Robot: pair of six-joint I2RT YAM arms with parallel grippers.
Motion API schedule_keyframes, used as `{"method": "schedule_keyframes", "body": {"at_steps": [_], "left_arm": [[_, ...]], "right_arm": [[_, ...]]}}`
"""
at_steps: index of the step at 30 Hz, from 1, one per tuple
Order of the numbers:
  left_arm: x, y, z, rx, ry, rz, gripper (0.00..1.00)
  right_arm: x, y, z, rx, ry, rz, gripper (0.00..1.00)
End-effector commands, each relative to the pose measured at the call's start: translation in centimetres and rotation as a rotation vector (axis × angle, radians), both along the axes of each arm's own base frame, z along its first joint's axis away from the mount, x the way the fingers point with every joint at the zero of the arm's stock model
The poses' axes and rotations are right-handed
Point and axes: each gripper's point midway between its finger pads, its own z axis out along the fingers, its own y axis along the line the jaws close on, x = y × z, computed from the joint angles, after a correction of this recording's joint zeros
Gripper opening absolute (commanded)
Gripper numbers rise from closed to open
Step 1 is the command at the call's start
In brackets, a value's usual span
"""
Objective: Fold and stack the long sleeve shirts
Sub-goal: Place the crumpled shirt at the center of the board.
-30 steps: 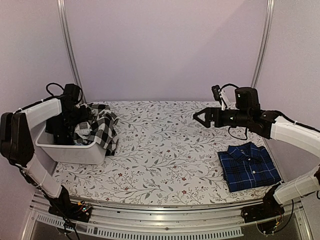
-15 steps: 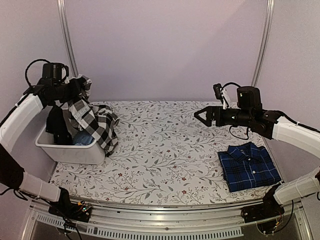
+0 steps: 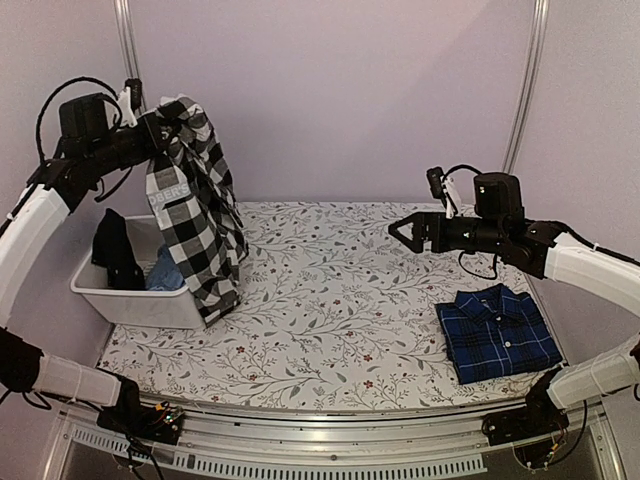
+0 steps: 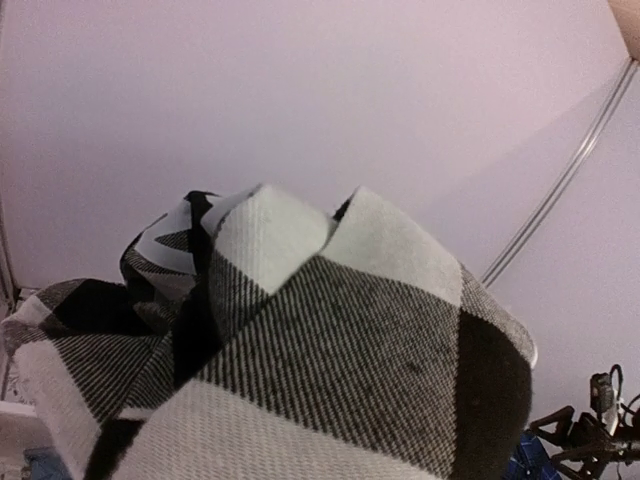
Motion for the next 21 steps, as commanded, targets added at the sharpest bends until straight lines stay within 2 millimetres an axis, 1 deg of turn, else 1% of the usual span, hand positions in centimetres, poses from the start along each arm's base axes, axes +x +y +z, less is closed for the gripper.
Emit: {"method": "schedule_keyframes", "body": {"at_steps": [1,4,9,10,11,12,14,15,17,19,21], "left_arm": [[-3.3,-5.5,8.2,-0.046,-0.250,-0.231,0.00],[-4.8,-9.4,9.8,-0.060,-0.298,-0.358,0.00],[-7.6,-16.6,11.4,-0.083,-0.344,-0.545,0.00],[-8.1,-18.2,11.5,-0.085,-0.346,-0.581,0.00],[-9.0,-20.0,11.6,-0.085,-0.352,-0.629,0.00],[-9.3,-21.3,11.7,-0.081,-0.355,-0.655,0.00],[-9.0,-23.2,11.0,-0.081,-0.328,-0.678,0.00],[-8.3,-23.9,10.3,-0.079,-0.307,-0.683,0.00],[-6.3,-24.9,7.9,-0.071,-0.235,-0.653,0.00],[-3.4,-25.6,4.6,-0.052,-0.130,-0.600,0.00],[-0.5,-26.3,-0.1,-0.030,0.009,-0.576,0.00]], "right_arm": [[0.0,-0.3,1.2,0.005,-0.039,-0.022,0.99],[0.2,-0.8,1.5,-0.005,-0.053,-0.048,0.99],[0.2,-2.0,2.5,-0.019,-0.088,-0.102,0.99],[0.2,-2.2,2.8,-0.018,-0.097,-0.112,0.99],[0.1,-2.5,3.1,-0.018,-0.102,-0.121,0.99],[0.0,-2.7,3.5,-0.017,-0.113,-0.129,0.99],[-0.2,-3.3,3.9,-0.022,-0.121,-0.147,0.99],[-0.4,-3.6,4.2,-0.020,-0.127,-0.155,0.99],[-0.6,-4.1,4.3,-0.029,-0.130,-0.173,0.99],[-0.7,-4.5,4.1,-0.041,-0.129,-0.187,0.99],[-0.7,-5.0,3.6,-0.060,-0.119,-0.205,0.99]]}}
